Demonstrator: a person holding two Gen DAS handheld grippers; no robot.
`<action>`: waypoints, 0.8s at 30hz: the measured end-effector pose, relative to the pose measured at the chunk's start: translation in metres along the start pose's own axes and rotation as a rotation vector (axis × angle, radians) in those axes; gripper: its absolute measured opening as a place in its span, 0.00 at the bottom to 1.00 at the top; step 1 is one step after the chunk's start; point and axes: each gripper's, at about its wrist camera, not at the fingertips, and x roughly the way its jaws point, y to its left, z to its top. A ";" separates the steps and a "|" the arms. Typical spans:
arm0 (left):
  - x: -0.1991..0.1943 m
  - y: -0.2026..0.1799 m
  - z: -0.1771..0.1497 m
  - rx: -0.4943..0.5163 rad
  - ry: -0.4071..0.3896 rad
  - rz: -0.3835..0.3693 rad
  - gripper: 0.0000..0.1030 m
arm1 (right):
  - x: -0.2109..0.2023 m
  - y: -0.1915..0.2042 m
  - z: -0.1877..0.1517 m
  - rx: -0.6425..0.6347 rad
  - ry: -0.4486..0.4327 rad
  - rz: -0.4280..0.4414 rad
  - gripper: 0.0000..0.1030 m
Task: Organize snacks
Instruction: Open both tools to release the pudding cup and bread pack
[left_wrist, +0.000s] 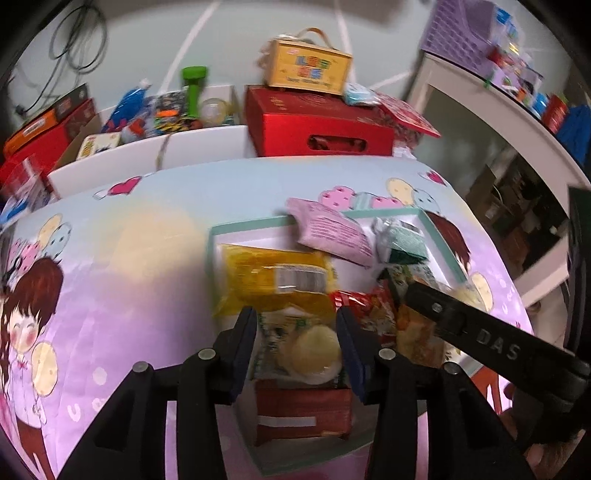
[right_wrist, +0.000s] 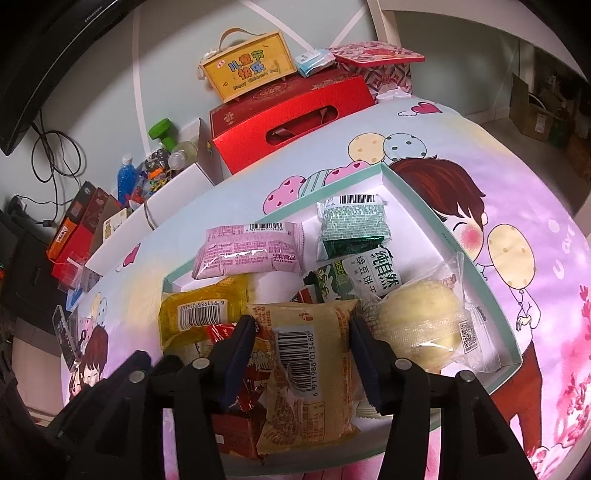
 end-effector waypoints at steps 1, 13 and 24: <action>0.000 0.006 0.001 -0.025 -0.002 0.014 0.54 | 0.000 0.000 0.000 -0.001 0.000 0.000 0.55; 0.012 0.063 -0.007 -0.220 0.046 0.171 0.84 | 0.004 0.007 -0.002 -0.032 0.008 0.004 0.83; 0.013 0.071 -0.009 -0.235 0.029 0.238 0.92 | 0.009 0.016 -0.007 -0.069 0.008 0.004 1.00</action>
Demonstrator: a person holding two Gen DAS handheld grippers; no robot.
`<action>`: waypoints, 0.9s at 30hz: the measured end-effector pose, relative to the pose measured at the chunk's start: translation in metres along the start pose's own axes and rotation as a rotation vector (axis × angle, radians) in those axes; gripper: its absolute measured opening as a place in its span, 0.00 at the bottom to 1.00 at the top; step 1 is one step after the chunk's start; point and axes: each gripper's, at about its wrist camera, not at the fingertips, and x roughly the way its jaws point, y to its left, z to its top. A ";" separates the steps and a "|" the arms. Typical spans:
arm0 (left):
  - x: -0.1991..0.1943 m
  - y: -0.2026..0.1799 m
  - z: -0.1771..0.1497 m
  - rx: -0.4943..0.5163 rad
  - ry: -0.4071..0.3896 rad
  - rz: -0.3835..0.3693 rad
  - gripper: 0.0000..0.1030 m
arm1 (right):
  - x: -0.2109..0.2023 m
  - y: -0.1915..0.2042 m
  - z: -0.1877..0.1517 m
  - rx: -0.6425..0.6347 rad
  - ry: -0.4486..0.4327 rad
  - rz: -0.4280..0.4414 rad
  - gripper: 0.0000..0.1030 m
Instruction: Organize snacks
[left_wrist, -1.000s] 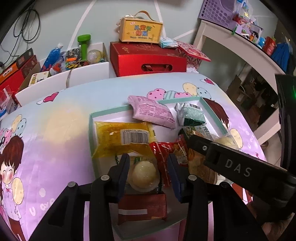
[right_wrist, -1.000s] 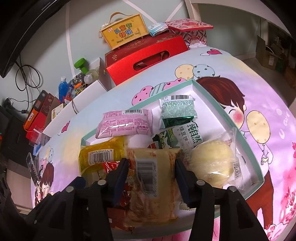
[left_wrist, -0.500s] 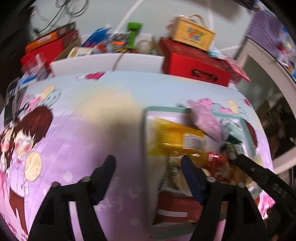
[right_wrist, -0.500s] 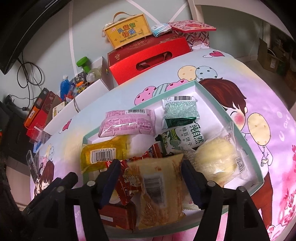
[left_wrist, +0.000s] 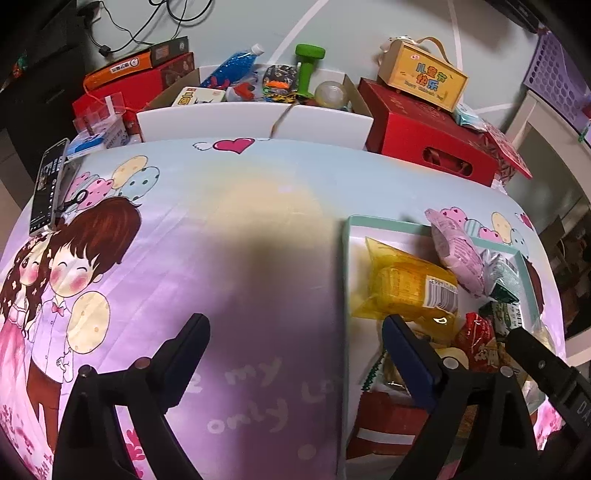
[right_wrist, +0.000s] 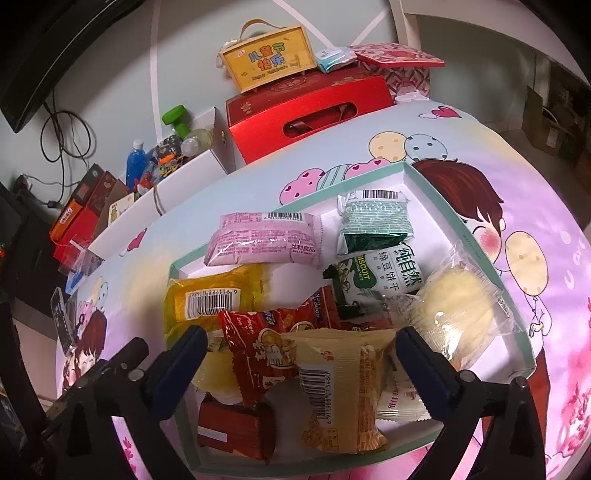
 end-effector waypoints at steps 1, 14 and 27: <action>0.000 0.000 0.000 0.000 0.002 0.004 0.93 | 0.001 0.001 -0.001 -0.004 0.002 -0.003 1.00; -0.017 0.011 -0.003 -0.003 -0.035 0.071 0.93 | -0.008 0.013 -0.005 -0.063 -0.014 -0.008 1.00; -0.049 0.036 -0.040 -0.036 -0.060 0.133 0.93 | -0.039 0.026 -0.034 -0.135 -0.058 -0.019 1.00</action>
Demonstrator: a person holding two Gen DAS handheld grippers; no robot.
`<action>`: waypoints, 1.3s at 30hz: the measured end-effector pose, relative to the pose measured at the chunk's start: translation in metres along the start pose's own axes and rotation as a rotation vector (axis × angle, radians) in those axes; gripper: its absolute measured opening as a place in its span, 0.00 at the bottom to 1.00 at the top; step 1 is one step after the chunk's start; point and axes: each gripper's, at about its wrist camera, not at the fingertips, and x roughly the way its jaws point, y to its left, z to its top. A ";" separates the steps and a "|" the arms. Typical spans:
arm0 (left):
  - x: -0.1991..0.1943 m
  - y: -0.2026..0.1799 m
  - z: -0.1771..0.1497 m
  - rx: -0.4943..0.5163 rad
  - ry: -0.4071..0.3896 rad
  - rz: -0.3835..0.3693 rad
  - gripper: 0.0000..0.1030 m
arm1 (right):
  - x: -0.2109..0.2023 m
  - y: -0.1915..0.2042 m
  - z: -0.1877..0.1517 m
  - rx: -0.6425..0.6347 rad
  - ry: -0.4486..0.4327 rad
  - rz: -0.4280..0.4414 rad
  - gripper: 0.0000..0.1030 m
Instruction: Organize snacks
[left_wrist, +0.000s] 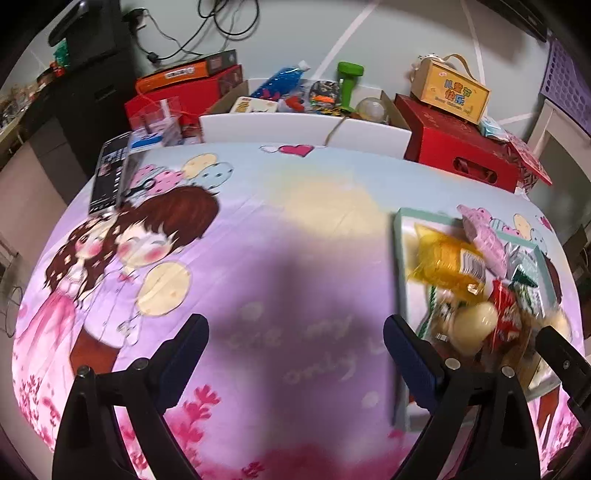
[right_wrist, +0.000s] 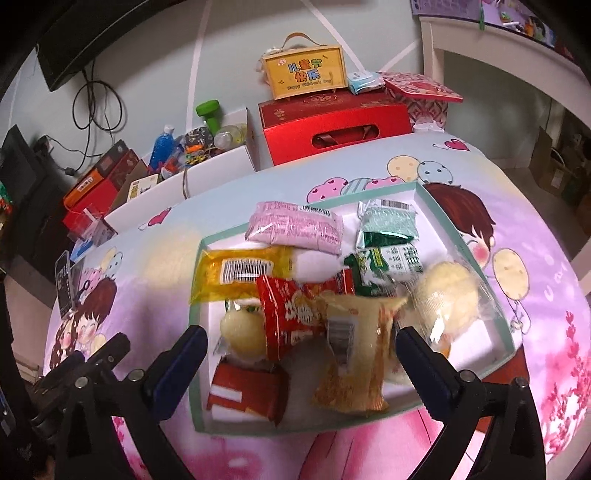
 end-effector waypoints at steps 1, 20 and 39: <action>-0.002 0.003 -0.005 0.002 0.000 0.004 0.93 | -0.001 0.000 -0.004 -0.002 0.003 -0.002 1.00; -0.019 0.028 -0.065 0.041 0.091 0.000 0.93 | -0.014 -0.001 -0.069 -0.071 0.063 -0.029 1.00; -0.013 0.031 -0.059 0.027 0.118 -0.005 0.93 | -0.011 0.006 -0.067 -0.097 0.049 -0.025 1.00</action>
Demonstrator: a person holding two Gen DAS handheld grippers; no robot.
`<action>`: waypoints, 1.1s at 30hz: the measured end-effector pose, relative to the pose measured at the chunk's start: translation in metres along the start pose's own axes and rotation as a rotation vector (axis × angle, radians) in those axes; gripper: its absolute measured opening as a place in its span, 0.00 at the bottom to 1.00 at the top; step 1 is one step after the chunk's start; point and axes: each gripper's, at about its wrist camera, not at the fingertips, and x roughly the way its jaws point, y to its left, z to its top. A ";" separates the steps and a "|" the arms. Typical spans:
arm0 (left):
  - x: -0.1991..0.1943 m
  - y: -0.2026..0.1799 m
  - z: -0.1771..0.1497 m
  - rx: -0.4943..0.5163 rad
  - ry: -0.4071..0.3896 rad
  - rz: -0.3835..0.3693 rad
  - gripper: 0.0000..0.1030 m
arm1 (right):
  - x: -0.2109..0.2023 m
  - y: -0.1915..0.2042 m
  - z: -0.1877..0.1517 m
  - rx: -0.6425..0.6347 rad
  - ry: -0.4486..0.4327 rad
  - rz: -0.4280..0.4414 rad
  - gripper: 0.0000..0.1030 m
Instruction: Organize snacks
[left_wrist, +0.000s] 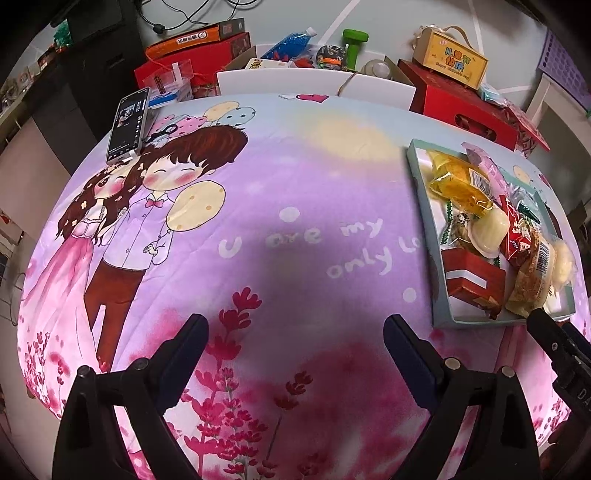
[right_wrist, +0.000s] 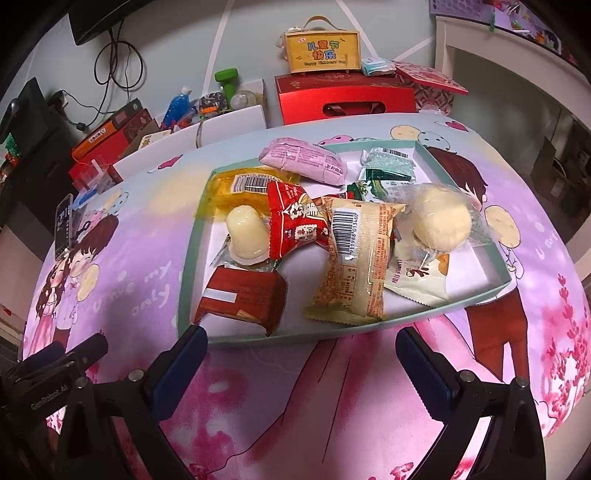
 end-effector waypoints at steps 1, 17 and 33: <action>0.000 0.000 0.000 0.002 0.000 0.000 0.93 | 0.000 0.000 0.000 0.000 -0.001 0.001 1.00; 0.001 -0.003 0.000 0.019 0.000 0.004 0.93 | -0.002 0.000 0.000 -0.003 -0.008 0.018 1.00; 0.002 -0.004 0.000 0.018 0.001 0.004 0.93 | -0.001 0.002 -0.001 -0.009 -0.005 0.020 1.00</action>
